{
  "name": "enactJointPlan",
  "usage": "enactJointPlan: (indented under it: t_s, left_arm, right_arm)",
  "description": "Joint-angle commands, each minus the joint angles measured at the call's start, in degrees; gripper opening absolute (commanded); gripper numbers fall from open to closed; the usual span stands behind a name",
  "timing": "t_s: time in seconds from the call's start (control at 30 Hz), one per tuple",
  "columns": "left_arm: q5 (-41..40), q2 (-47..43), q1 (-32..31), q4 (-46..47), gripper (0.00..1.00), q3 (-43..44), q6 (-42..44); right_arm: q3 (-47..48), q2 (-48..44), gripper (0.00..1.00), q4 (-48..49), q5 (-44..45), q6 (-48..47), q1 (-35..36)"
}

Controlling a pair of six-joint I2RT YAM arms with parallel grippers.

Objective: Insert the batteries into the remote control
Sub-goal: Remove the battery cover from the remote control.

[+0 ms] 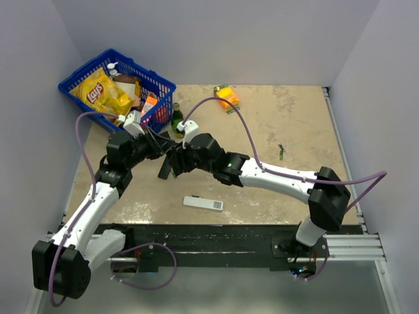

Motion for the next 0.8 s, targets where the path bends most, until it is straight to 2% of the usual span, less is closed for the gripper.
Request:
enactJointPlan:
  t_s: [0.0,0.33,0.53,0.63,0.77]
  left_arm:
    - [-9.81,-1.61,4.01,10.5,0.0,2.21,1.26]
    - [-9.82,-1.52,5.07,10.15,0.0,2.48,1.26]
    - [-3.85,-0.56,4.98,15.93,0.0,0.11,-1.02]
    - [-0.59,0.76,4.89,18.23,0.0,-0.6,-2.7]
    - [-0.85,0.68,4.89,17.27,0.0,0.1,-1.47]
  right_arm:
    - [-2.49,0.42,0.26,-14.54,-5.3,-2.2,3.56]
    - [-2.93,0.34,0.26,-14.71,-5.3,-1.86,4.09]
    - [-0.82,-0.02,0.26,-14.54,-2.4,-0.36,4.09]
    - [1.29,0.25,0.18,-14.8,-1.17,-0.27,4.09]
    - [3.84,-0.28,0.17,-17.26,3.48,-0.62,4.0]
